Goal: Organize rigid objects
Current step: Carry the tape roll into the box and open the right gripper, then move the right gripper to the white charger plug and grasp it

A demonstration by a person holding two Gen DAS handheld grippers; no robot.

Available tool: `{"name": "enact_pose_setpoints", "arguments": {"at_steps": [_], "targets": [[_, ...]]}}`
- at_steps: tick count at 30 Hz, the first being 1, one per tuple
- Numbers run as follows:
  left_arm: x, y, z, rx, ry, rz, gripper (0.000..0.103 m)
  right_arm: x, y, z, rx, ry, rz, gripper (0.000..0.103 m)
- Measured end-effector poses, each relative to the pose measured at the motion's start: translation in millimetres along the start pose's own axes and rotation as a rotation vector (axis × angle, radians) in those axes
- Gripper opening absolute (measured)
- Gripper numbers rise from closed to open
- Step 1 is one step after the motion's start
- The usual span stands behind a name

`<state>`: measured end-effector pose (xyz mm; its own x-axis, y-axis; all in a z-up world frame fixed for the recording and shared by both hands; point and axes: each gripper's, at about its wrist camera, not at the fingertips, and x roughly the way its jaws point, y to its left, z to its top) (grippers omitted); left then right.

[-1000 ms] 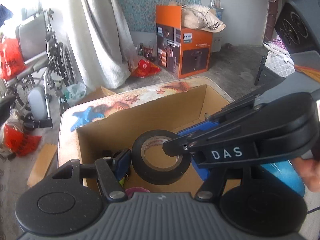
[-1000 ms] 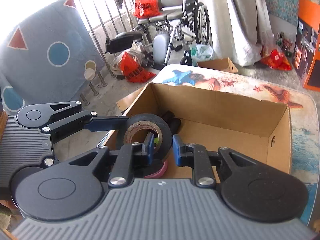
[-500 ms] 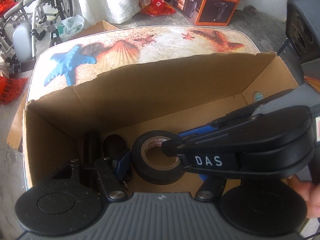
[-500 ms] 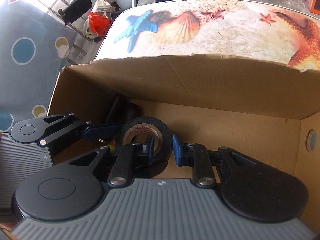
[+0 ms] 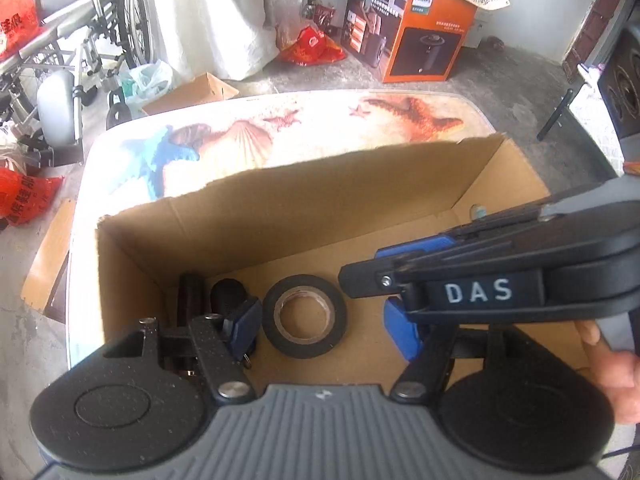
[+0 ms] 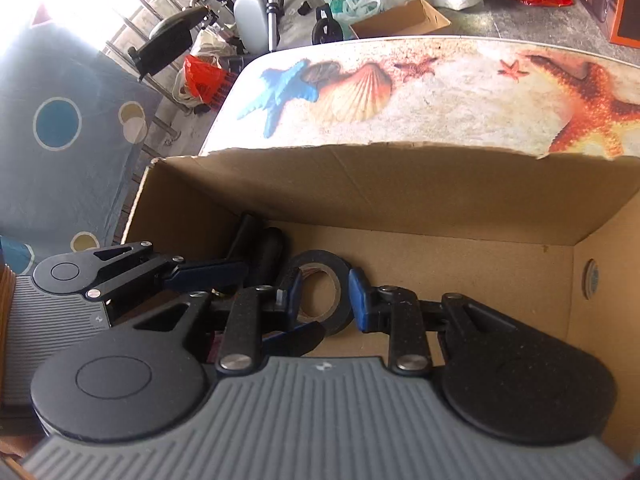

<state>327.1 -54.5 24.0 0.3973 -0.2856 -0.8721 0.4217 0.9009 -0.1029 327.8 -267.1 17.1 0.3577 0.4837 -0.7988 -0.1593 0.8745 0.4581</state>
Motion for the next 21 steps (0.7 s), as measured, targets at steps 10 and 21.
{"name": "enact_pose_setpoints", "arguments": {"at_steps": [10, 21], "targets": [[-142.0, -54.1, -65.3, 0.072, -0.258, -0.053, 0.081, -168.3, 19.8, -90.3, -0.106, -0.298, 0.112, 0.028], [-119.2, -132.9, -206.8, 0.165, -0.397, -0.118, 0.082, -192.4, -26.3, -256.4, 0.029, -0.46, 0.133, 0.031]]}}
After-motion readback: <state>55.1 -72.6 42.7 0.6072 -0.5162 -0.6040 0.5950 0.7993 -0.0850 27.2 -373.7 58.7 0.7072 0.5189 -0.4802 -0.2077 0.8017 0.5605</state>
